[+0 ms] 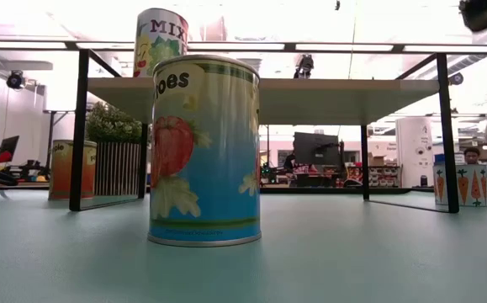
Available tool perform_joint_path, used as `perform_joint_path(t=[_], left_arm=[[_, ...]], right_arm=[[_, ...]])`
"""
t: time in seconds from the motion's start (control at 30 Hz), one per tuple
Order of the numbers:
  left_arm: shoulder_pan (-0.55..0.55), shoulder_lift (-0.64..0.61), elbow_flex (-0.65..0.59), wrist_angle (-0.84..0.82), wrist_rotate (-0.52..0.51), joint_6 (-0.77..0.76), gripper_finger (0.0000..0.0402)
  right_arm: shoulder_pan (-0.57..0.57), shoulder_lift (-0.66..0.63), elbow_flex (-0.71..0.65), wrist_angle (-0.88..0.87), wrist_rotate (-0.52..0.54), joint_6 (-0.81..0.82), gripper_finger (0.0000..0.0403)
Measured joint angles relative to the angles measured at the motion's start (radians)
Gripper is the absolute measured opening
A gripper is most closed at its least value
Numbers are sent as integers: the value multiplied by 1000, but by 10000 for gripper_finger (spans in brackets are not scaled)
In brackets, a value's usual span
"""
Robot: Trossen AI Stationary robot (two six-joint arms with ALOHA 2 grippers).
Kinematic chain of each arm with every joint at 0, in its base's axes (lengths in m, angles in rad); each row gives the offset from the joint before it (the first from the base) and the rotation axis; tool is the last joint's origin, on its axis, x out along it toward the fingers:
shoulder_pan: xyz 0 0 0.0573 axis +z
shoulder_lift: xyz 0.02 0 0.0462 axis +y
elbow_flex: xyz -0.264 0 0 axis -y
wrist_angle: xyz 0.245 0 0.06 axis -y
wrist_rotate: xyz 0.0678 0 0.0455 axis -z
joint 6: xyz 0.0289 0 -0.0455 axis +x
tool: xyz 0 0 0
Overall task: Pick and place cans onto a shelf
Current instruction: Put the canned of peaches on the shelf
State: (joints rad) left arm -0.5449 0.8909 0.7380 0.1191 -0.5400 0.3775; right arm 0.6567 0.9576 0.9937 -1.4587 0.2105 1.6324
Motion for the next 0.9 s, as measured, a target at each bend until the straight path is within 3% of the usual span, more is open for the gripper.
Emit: perform_joint_path(t=[0.13,0.47,0.9], left_arm=[[0,0,0,-2,0,-17,0],[0,0,0,-1,0,-35,0],[0,0,0,1,0,-58,0]], right_arm=[[0,4,100,-114,117,-4,312],[-2,27,349,-111,422,-195,314],[-25,155,594,-72,523,-481,315]])
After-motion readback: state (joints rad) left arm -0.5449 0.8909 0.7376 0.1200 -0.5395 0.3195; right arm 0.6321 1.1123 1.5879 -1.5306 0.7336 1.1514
